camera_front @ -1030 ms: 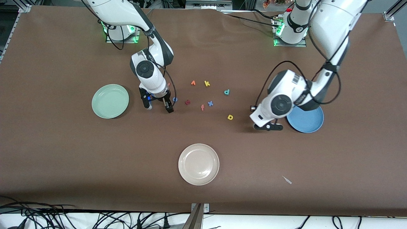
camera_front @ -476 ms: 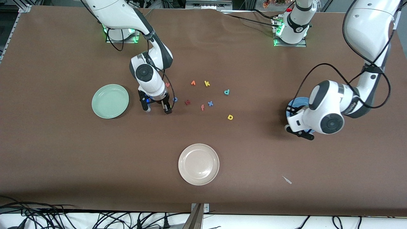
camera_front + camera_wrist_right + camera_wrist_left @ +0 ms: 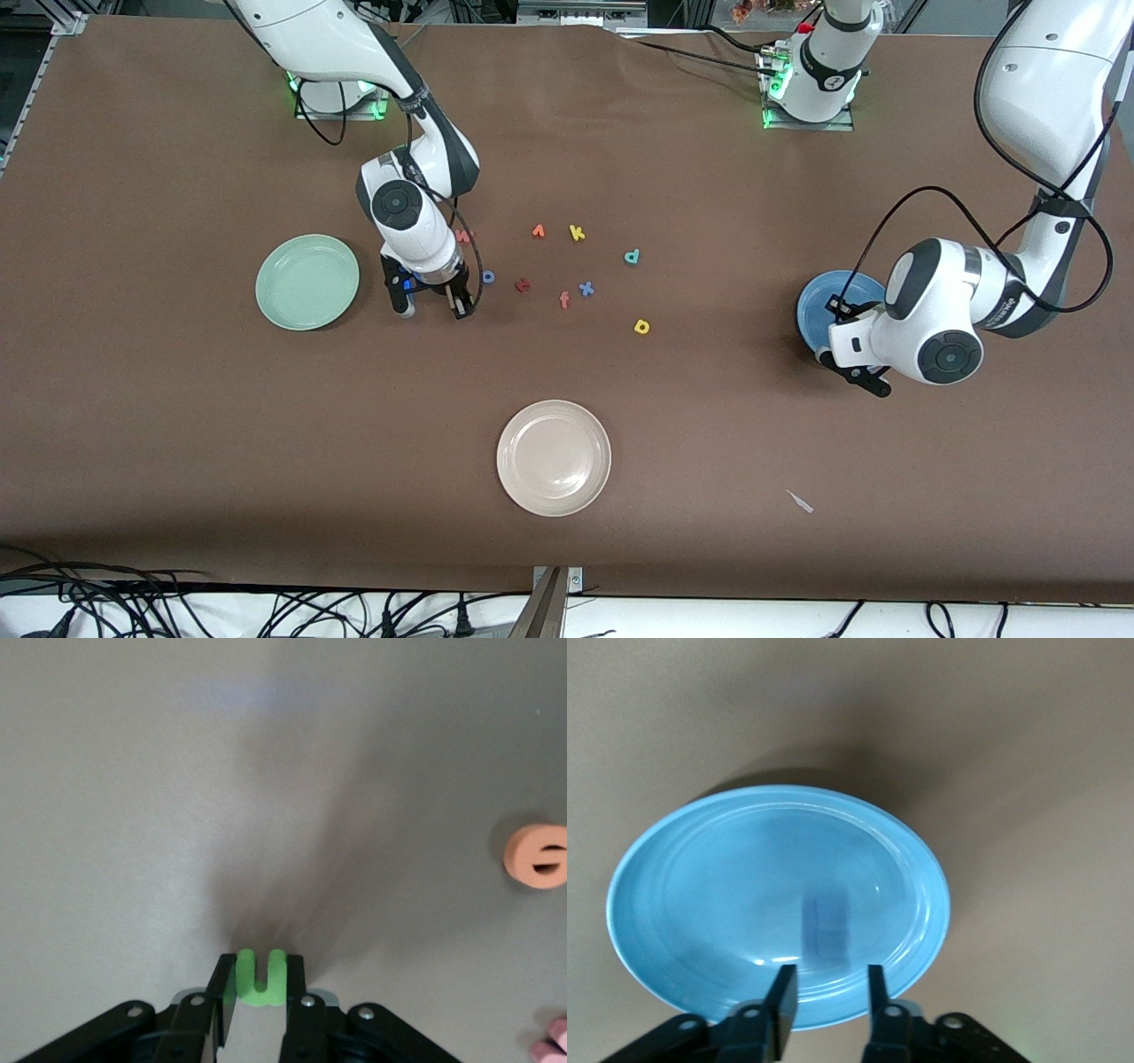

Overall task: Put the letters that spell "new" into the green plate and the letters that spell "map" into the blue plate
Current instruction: 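Release the green u onto the green plate while the left gripper reaches, then grasp the yellow a with the left gripper while the right gripper reaches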

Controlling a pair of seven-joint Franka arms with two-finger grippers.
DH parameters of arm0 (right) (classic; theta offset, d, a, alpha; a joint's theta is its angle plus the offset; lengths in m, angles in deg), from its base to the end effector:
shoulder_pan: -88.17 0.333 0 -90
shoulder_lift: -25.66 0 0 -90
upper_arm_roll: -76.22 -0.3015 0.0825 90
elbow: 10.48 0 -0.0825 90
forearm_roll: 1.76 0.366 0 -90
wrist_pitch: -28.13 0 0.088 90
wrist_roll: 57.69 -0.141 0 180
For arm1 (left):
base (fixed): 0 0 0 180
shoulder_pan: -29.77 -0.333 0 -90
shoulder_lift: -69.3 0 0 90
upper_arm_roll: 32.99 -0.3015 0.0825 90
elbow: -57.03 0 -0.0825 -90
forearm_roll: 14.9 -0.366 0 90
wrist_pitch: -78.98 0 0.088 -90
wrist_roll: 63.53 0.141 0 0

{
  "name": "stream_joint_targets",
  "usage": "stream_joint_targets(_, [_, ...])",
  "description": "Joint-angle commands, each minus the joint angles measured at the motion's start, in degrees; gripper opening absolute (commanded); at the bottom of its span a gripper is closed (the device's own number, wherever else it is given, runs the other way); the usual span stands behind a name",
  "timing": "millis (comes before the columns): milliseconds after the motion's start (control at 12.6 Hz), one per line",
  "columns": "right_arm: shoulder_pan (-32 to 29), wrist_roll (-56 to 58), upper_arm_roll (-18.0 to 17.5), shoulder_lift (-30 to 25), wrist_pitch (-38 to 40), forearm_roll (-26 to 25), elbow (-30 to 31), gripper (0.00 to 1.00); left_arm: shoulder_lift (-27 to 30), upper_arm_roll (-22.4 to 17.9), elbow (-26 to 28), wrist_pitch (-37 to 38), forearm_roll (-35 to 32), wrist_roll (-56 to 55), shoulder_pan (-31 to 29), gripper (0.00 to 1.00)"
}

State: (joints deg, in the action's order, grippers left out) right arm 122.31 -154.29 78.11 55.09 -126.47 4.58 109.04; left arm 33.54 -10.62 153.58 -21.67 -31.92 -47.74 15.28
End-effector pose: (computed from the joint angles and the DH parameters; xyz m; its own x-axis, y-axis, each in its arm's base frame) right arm 0.4926 0.3078 0.1525 0.3495 -0.9355 -0.0518 -0.9344 -0.3440 -0.0921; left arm 0.5780 -0.0342 0.1982 0.7492 -0.4780 -0.4585 -0.4786 -0.8692 0.1242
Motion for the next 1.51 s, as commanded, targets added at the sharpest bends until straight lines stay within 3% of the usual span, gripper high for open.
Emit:
stream_joint_targets(0, [0.6,0.6,2.4,-3.6,2.4,-1.2,0.0,0.15,0.7,0.9,-0.1,0.1,-1.5,-0.9,0.5,1.0])
stream_joint_targets(159, [0.6,9.6,4.7,-7.5,9.5,-1.7,0.9,0.15,0.8,1.5,-0.3,-0.8,1.4,-6.7,1.7,1.0])
stream_joint_targets(396, [0.6,23.1,9.4,-15.1,11.2,-1.9,7.6,0.15,0.7,2.1,-0.7,-5.8,6.9,-16.4,5.2,1.0])
stream_joint_targets(634, [0.6,35.9,15.1,-21.2,16.6,-1.9,12.1,0.15,0.4,2.2,-0.7,-12.3,7.8,-25.5,10.1,1.0])
stream_joint_targets(1110, [0.5,54.6,22.3,-21.4,17.2,-1.9,17.8,0.12,-3.3,1.5,-0.3,-26.7,4.9,-45.0,21.2,1.0])
stream_joint_targets(1427, [0.3,58.2,22.6,-17.4,5.6,-1.9,22.7,0.14,-6.2,1.4,0.0,-32.1,-1.5,-53.4,24.6,1.0])
